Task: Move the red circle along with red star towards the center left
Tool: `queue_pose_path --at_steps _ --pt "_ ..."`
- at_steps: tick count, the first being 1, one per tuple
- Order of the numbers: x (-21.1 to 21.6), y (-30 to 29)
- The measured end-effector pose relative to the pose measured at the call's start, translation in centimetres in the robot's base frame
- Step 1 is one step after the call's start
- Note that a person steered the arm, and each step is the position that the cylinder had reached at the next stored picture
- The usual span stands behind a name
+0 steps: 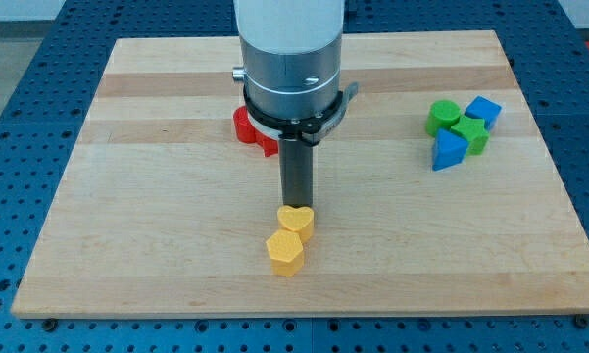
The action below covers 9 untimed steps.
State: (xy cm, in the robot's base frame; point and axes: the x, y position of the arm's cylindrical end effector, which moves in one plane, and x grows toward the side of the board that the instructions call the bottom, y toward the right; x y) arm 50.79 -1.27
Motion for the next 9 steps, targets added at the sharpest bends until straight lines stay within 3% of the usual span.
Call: queue_pose_path --at_steps 6,9 --pt "-1.3 11.0" --pt "-1.3 12.0"
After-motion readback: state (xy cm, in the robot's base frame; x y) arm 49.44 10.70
